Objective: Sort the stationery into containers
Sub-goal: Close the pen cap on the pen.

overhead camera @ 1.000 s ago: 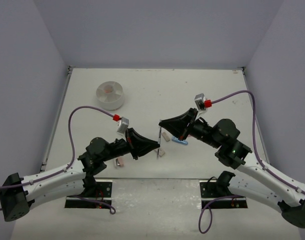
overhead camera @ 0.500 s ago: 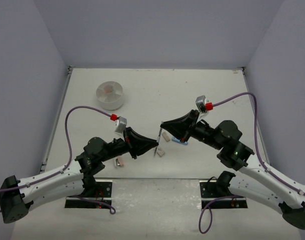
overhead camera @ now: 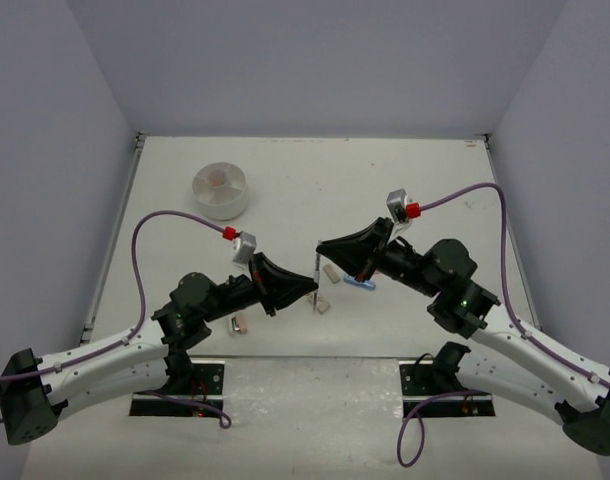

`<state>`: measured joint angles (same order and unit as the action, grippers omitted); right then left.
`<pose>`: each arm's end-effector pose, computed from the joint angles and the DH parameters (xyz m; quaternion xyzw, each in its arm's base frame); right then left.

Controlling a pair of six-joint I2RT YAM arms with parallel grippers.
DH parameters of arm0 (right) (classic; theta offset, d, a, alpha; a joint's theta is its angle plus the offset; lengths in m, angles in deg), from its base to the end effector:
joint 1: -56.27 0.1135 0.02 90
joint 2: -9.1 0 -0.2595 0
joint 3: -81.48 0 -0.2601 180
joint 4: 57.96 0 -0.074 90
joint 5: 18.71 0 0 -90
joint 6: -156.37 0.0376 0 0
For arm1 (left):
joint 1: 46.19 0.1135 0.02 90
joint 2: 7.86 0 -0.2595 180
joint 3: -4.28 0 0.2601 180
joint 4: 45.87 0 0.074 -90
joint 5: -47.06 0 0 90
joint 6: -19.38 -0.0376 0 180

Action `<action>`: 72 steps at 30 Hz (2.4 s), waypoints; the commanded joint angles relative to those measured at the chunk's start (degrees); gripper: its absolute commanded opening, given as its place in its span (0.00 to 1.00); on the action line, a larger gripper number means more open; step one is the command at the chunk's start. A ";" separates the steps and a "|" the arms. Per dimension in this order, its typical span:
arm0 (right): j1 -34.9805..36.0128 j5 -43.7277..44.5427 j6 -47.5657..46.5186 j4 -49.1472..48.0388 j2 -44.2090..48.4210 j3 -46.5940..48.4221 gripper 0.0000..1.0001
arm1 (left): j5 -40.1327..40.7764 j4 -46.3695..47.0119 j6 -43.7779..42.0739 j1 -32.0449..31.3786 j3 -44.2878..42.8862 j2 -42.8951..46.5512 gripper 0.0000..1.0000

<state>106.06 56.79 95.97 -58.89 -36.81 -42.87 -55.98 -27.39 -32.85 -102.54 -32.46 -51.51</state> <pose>0.1247 0.1621 0.3643 -0.2066 0.6064 0.5497 0.5361 0.1031 -0.1702 0.2835 0.1882 0.6057 -0.6124 0.4718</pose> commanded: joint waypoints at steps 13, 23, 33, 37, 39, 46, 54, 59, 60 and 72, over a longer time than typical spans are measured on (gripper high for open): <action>0.22 -2.13 -0.68 3.27 -0.94 -0.48 0.04 | 6.26 5.10 -0.24 0.01 -3.76 -0.30 0.00; 0.16 -1.67 -2.07 5.41 -1.47 0.23 0.14 | 9.44 2.13 -2.58 -0.05 -4.31 0.94 0.00; 0.17 -2.20 -5.05 9.69 -0.91 2.21 0.04 | 7.18 -1.90 -3.96 0.01 -7.70 -0.50 0.00; 0.23 -1.25 -5.40 10.42 0.28 2.17 0.00 | 7.15 -2.39 -4.16 0.01 -8.01 -0.24 0.00; 0.16 -1.59 -4.34 8.56 0.89 0.88 0.00 | 7.09 -1.68 -3.92 0.01 -7.89 0.01 0.00; 0.14 -2.73 -5.34 10.15 0.90 0.67 0.00 | 4.95 -2.89 -4.36 -0.07 -10.00 0.67 0.00; 0.14 -4.35 -4.20 8.18 1.48 0.49 0.03 | 3.99 -1.90 -4.73 0.01 -9.56 0.87 0.00; 0.14 -4.39 -4.04 8.56 0.99 1.35 0.23 | 3.79 -3.23 -5.61 0.01 -10.26 -0.18 0.00; 0.14 -4.31 -3.98 8.56 1.03 1.45 0.25 | 3.52 -3.30 -5.86 0.01 -10.26 -0.25 0.00; 0.23 -8.26 -1.88 6.15 -1.67 3.84 0.32 | 2.24 -4.24 -7.12 0.01 -10.62 -0.56 0.00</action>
<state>106.08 51.91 92.97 -51.82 -37.11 -41.66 -53.18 -34.87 -37.78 -102.75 -40.46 -52.20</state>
